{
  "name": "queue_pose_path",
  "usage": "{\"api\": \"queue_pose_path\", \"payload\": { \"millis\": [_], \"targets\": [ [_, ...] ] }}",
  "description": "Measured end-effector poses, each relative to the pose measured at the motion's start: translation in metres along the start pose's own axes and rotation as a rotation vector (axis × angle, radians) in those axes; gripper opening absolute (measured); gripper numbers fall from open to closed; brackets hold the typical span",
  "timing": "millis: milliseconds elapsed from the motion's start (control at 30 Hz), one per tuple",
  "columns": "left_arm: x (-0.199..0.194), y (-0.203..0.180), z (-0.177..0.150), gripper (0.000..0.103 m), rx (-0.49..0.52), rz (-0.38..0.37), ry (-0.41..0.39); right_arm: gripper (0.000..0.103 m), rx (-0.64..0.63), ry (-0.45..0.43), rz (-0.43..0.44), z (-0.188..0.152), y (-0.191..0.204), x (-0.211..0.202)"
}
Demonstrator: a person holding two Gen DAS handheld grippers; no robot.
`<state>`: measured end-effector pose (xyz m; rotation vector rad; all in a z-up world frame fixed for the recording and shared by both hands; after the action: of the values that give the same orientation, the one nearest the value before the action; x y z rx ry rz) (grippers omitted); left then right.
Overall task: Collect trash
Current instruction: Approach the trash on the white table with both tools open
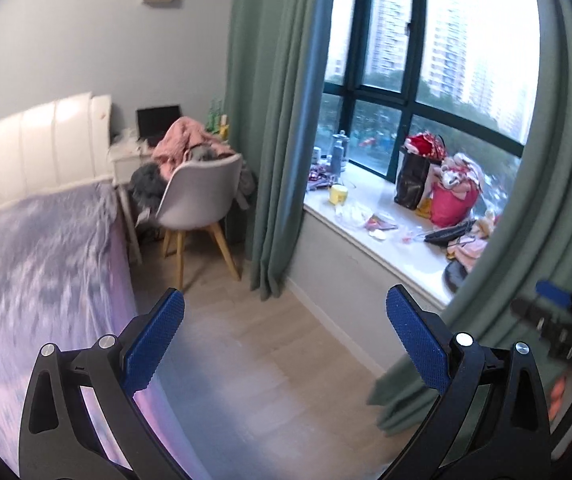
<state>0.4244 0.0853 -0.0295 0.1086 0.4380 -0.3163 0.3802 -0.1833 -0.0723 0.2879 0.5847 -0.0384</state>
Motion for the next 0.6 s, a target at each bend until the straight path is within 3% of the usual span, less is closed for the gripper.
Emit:
{"api": "queue_pose_path", "payload": {
  "millis": [100,233,433,600],
  "targets": [
    [0.042,0.018,0.004,0.098,0.044,-0.062,0.067,0.097,0.01,-0.01,-0.032,0.014,0.006,0.023],
    [0.086,0.024,0.01,0.099,0.081,-0.102,0.084,0.097,-0.014,-0.003,-0.098,0.033,0.009,0.061],
    [0.157,0.015,0.03,0.099,0.064,-0.189,0.12,0.097,0.009,-0.01,-0.148,0.062,-0.006,0.108],
    [0.223,-0.014,0.064,0.098,0.16,-0.234,0.104,0.097,0.034,-0.021,-0.164,0.091,-0.024,0.159]
  ]
}}
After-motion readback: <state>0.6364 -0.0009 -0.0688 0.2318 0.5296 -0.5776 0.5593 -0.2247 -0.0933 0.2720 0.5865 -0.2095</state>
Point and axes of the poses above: each gripper's, at about its wrist camera, not at the fingertips, and x roughly the way its jaws point, y to its left, z to its top, the point moved 7 cm from there along x, roughly the way its jaws point, and after that the axes turned 10 degrees about x, right-handed, at the moved point
